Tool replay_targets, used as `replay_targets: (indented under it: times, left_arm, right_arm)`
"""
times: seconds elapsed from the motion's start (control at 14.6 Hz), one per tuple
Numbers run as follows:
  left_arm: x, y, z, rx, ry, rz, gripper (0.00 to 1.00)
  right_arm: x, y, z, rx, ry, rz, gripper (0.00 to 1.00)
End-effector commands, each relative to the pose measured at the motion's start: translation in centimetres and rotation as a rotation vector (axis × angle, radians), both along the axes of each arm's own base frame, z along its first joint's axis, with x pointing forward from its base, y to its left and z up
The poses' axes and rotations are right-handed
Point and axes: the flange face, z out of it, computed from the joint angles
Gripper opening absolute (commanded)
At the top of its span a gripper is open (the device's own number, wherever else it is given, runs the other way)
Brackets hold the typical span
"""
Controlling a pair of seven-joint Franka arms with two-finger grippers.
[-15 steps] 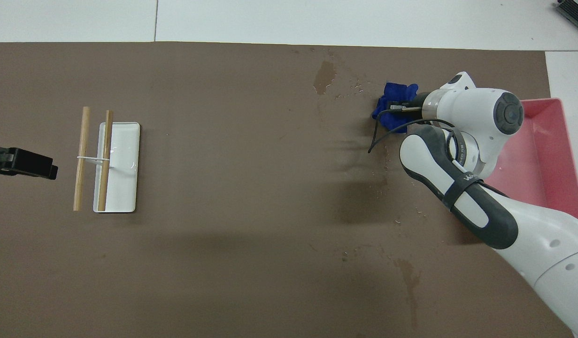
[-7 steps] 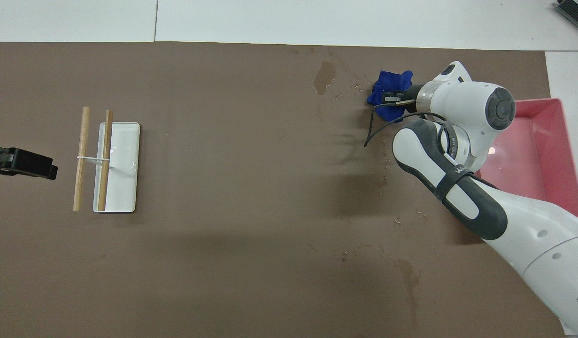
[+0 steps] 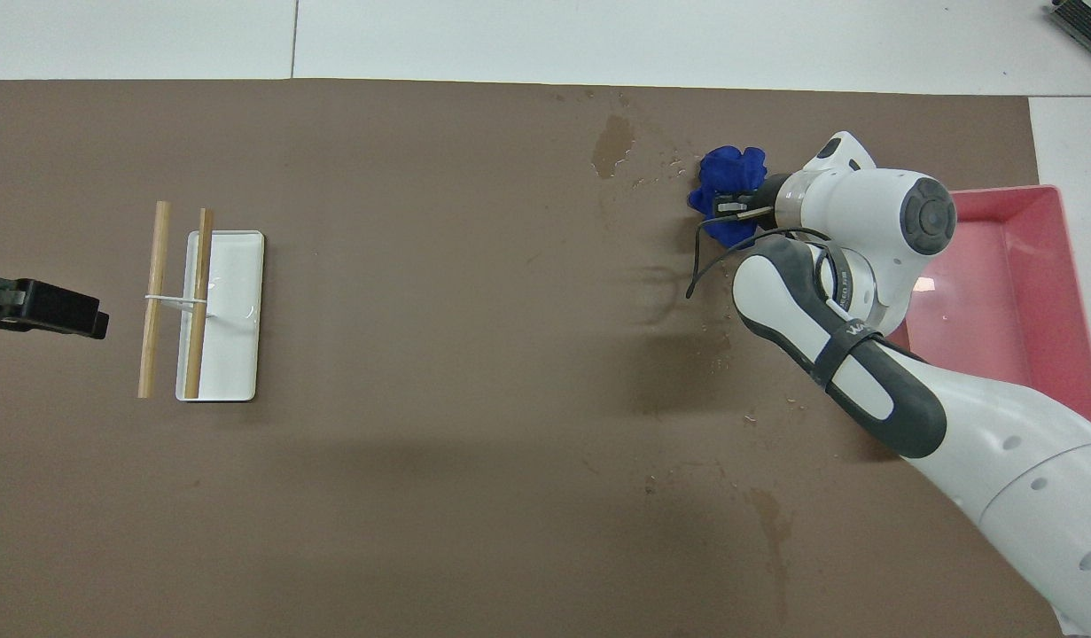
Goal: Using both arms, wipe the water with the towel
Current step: 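Wipe the towel across the water droplets with the right gripper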
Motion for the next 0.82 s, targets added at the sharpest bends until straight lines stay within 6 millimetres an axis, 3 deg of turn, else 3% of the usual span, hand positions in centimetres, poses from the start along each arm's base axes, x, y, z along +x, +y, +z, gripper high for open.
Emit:
replay_targets:
  times: [0.0, 0.27, 0.76]
  left_arm:
    - [-0.7, 0.2, 0.0, 0.019, -0.008, -0.002, 1.0]
    - [-0.7, 0.3, 0.1, 0.019, -0.008, -0.001, 1.0]
    - [-0.7, 0.3, -0.1, 0.019, -0.005, -0.001, 1.0]
  right_arm:
    - [-2.6, 0.3, -2.1, -0.019, 0.171, 0.062, 0.0]
    - [-5.7, 0.8, -2.2, 0.001, 0.369, 0.079, 0.0]
    - [-13.3, 1.7, 0.6, -0.017, 0.546, 0.002, 0.0]
